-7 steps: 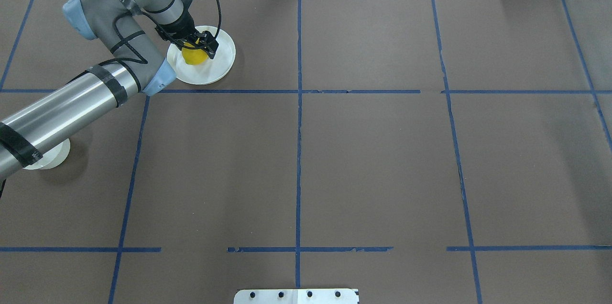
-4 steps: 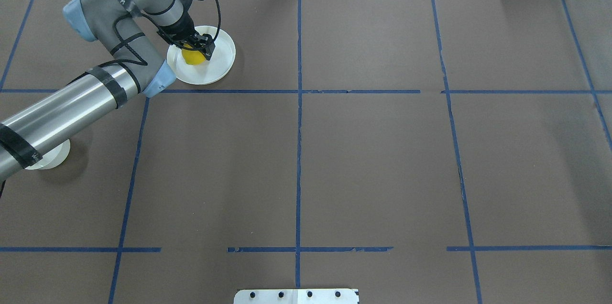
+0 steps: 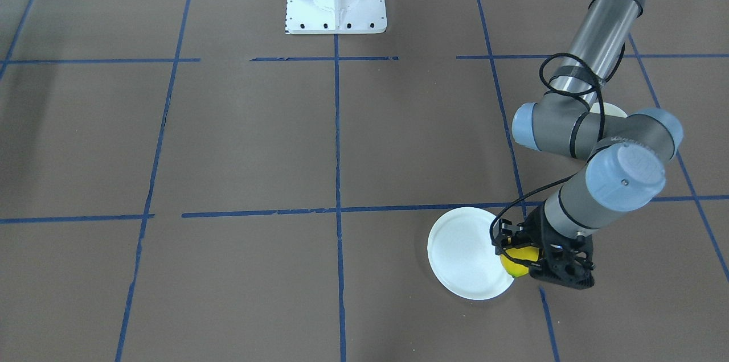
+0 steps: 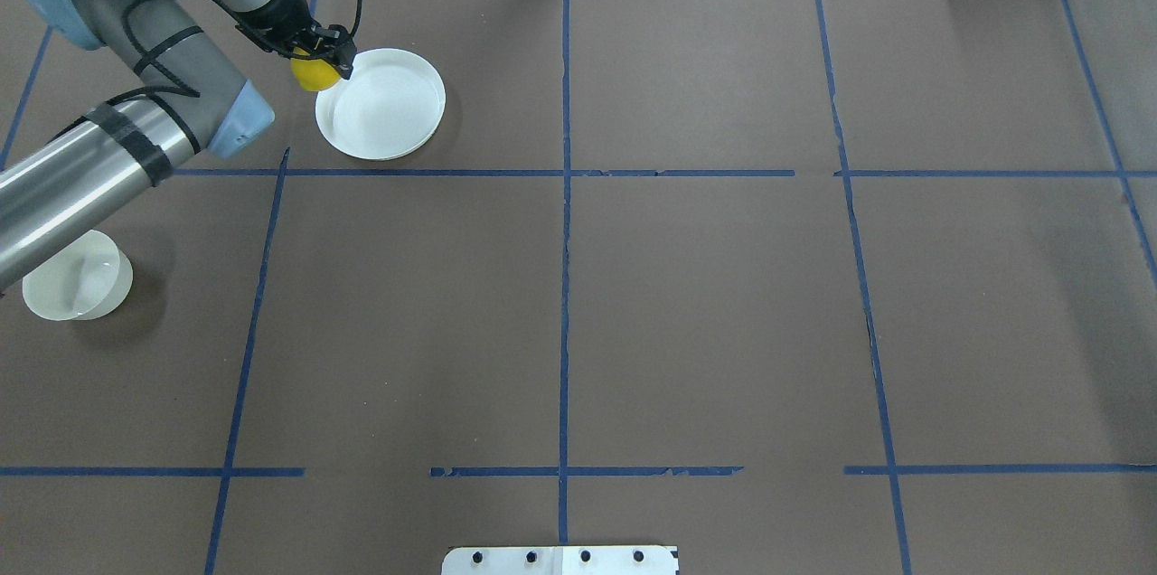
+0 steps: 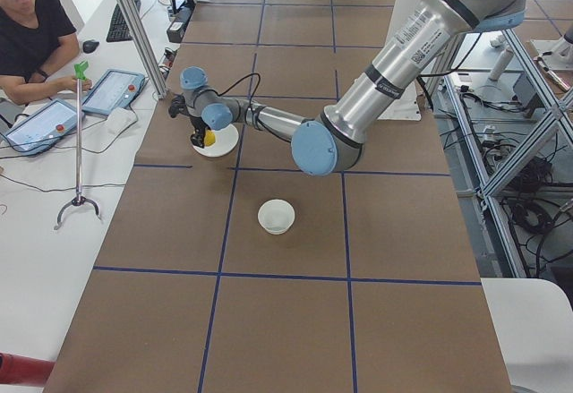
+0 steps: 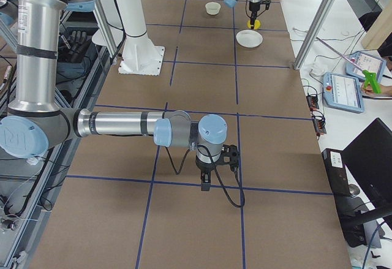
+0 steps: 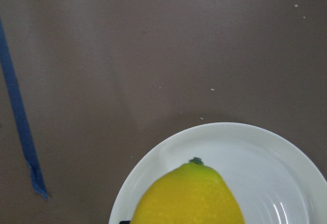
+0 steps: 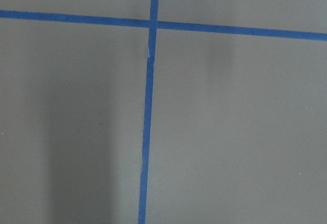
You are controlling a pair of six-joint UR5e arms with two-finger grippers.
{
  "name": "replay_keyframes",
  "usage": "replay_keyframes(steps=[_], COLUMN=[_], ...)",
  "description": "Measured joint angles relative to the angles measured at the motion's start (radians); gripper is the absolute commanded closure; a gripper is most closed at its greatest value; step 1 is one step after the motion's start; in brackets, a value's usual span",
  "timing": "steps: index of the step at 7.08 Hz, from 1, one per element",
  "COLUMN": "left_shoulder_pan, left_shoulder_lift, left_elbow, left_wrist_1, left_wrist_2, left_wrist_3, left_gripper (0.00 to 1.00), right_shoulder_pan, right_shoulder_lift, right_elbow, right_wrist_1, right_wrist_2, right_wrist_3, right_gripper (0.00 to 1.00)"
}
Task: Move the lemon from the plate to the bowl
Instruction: 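Lift the lemon with the left gripper and carry it toward the white bowl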
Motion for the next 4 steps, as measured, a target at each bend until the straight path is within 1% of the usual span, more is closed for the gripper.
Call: replay_keyframes(steps=[2, 4], left_shoulder_pan=[-0.028, -0.037], left_shoulder_lift=[0.151, 0.381], left_elbow=[-0.225, -0.445], left_wrist_1=[0.144, 0.189], left_wrist_2=[0.010, 0.031], left_wrist_3=[0.003, 0.002], left_gripper=[1.00, 1.00], right_shoulder_pan=[0.000, 0.000], right_shoulder_lift=[0.000, 0.000], right_elbow=[0.000, 0.000], right_wrist_1=[0.000, 0.000], right_wrist_2=[0.000, 0.000], right_wrist_3=[0.000, 0.000], right_gripper=[0.00, 0.00])
